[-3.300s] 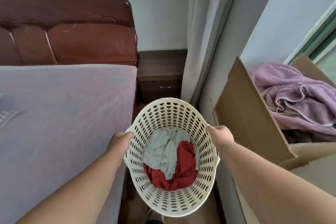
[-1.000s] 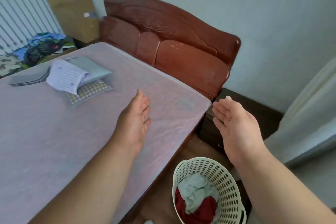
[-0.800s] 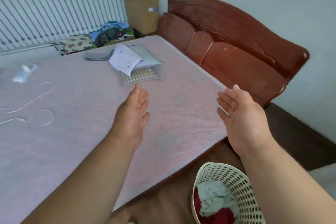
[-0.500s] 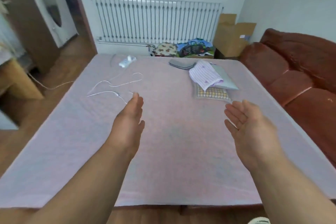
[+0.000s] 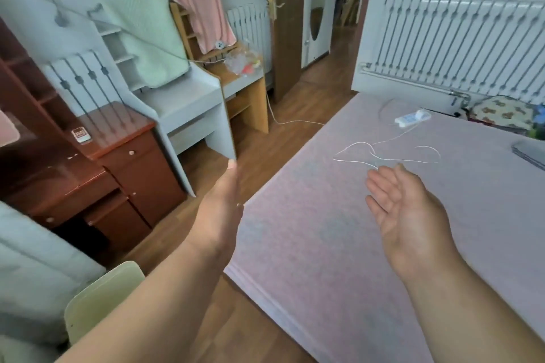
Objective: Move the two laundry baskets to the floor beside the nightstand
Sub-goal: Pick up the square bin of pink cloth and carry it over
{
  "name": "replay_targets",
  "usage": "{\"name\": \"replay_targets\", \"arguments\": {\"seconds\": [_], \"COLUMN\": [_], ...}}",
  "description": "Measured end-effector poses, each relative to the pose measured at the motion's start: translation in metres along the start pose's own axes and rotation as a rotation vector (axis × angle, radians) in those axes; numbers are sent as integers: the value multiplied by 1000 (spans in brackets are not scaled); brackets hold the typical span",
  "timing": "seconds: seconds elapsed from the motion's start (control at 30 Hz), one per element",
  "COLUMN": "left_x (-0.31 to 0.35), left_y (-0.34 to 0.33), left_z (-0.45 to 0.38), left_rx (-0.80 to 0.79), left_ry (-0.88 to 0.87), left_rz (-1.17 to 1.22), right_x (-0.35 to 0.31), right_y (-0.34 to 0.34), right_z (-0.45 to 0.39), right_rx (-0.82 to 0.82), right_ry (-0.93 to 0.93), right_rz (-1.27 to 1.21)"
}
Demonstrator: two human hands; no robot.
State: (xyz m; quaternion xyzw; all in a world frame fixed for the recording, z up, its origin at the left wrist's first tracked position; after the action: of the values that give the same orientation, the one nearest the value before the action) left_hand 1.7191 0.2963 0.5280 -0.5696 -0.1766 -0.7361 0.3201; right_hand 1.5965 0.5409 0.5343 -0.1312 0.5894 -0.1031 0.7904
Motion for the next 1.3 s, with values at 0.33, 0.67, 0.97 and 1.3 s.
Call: {"name": "replay_targets", "arguments": {"seconds": [0.33, 0.67, 0.97, 1.3], "left_x": [-8, -39, -83, -153], "left_y": [118, 234, 413, 579], "left_z": [-51, -31, -87, -191], "left_rx": [461, 972, 1140, 1086], "left_ry": [-19, -67, 100, 399], "left_rz": [208, 412, 356, 311], "right_x": [78, 164, 310, 481], "right_y": [-195, -354, -477, -589], "right_z": [-77, -40, -23, -30], "right_rx": [-472, -850, -884, -791], "right_ry": [-181, -337, -403, -534], "right_rz": [179, 322, 531, 792]}}
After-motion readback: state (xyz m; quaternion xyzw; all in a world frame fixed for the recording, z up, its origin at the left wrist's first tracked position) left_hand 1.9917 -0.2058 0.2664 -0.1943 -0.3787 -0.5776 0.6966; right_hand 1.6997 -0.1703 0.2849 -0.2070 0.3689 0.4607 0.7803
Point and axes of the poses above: each hand's wrist, its own z-axis away from the middle knuckle, its own y-axis out of the back of the hand, x = y × z, the point moved 1 cm from there along -z, towards the middle knuckle, and after that the axes turned 4 degrees about x, right-handed, at the moved point
